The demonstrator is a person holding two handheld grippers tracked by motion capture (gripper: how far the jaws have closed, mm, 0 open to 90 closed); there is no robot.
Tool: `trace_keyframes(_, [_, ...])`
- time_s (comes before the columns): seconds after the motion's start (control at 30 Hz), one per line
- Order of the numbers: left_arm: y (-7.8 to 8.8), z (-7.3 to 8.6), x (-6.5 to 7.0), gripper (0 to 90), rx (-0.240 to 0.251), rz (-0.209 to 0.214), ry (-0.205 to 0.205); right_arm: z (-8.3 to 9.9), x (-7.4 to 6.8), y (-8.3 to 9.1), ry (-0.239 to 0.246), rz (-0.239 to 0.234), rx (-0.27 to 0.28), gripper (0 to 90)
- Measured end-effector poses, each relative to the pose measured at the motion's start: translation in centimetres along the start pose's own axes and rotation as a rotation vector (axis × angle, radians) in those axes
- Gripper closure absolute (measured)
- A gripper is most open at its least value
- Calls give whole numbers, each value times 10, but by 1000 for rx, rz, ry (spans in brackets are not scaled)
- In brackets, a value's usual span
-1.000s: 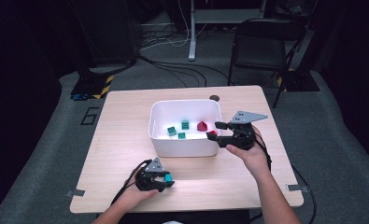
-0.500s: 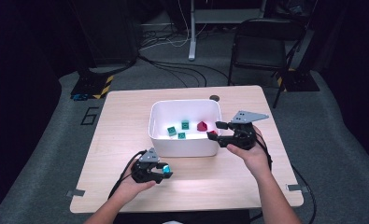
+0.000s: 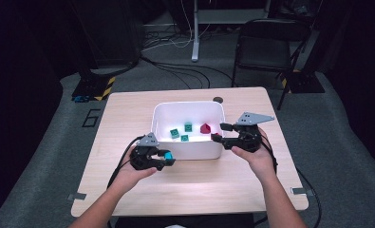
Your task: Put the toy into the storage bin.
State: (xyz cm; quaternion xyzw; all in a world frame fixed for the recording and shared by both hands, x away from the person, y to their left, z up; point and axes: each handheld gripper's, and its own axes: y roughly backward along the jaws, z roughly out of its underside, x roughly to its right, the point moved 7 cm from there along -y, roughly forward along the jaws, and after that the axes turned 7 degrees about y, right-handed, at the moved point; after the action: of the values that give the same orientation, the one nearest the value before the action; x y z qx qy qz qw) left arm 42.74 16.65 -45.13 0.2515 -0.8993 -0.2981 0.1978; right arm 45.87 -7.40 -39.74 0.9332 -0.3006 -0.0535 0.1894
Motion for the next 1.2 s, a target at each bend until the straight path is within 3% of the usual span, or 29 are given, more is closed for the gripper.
trace_keyframes(0.27, [8, -31, -1, 550, 20, -8, -30, 0, 2, 2, 0, 6, 4, 413])
trace_keyframes(0.5, [5, -60, -7, 550, 35, -3, -37, -1, 3, 4, -2, 10, 9, 412])
trace_keyframes(0.7, [-9, -82, -24, 550, 38, -26, -24, -1, 4, 5, -2, 12, 13, 413])
trace_keyframes(0.83, [-18, -92, -33, 550, 50, -17, 6, -1, 5, 7, -7, 13, 15, 413])
trace_keyframes(1.2, [-49, -121, -55, 550, 22, -29, -7, -2, 7, 10, -12, 17, 26, 412])
